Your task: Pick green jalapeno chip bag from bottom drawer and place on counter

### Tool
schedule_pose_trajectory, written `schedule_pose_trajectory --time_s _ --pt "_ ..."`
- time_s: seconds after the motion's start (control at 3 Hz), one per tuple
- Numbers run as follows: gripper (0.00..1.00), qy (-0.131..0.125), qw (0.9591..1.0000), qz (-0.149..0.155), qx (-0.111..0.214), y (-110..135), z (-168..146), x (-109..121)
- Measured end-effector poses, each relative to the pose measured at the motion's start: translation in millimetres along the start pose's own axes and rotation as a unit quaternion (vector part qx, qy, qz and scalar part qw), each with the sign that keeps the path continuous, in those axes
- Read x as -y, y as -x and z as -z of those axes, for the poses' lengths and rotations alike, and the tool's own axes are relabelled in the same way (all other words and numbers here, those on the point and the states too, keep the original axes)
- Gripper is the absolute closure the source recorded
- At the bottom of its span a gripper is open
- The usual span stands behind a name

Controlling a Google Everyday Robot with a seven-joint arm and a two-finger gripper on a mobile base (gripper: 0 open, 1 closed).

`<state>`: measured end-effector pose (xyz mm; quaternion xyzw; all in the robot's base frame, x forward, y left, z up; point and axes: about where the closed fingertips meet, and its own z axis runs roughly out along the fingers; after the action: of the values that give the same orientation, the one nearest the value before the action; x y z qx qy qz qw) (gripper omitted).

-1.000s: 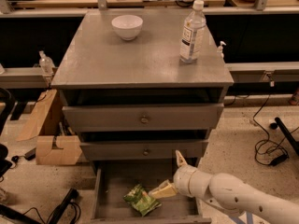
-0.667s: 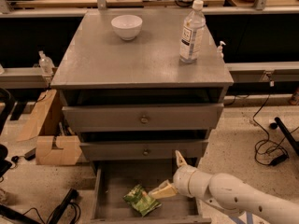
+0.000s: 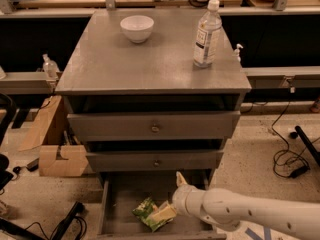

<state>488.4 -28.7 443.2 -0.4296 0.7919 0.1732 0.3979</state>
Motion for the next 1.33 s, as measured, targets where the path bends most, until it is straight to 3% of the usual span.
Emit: schedule_pose_trajectory --time_s 0.33,1.0,1.33 --pt "0.00 0.009 0.9999 -0.004 0.000 -17.0 -37.3 -7.7" --pt "0.00 0.034 0.9974 -0.063 0.009 -85.1 -123.7 -16.6" --pt "0.00 0.041 0.9966 -0.071 -0.007 -108.6 -153.1 -22.3"
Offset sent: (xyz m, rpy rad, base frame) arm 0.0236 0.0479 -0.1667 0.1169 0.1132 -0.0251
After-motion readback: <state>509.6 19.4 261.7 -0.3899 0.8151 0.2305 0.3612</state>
